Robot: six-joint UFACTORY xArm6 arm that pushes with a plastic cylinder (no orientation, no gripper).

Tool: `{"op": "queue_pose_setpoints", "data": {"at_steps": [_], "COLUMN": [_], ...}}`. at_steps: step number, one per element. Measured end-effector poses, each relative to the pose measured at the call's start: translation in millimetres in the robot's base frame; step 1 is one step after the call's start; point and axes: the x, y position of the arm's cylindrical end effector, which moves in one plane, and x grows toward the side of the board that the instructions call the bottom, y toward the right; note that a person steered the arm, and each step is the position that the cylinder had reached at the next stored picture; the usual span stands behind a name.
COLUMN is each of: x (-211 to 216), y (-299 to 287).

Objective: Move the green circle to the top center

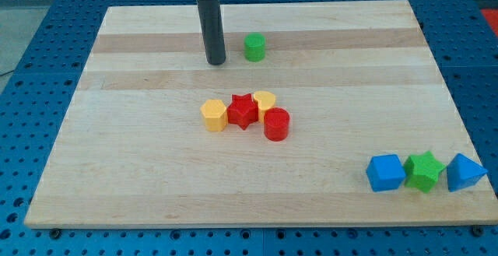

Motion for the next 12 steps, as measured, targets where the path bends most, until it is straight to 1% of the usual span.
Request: {"op": "queue_pose_setpoints", "data": {"at_steps": [1, 2, 3, 4, 5, 6, 7, 8, 9, 10, 11, 12], "x": [12.8, -4.7, -38.4, -42.3, -21.1, -7.5, -30.1, -62.1, -71.9, -53.8, -66.3, -100.5], "y": [34.7, 56.2, 30.7, 18.3, 48.0, 97.1, 97.8, 51.6, 23.7, 20.9, -13.1, -21.3]}}
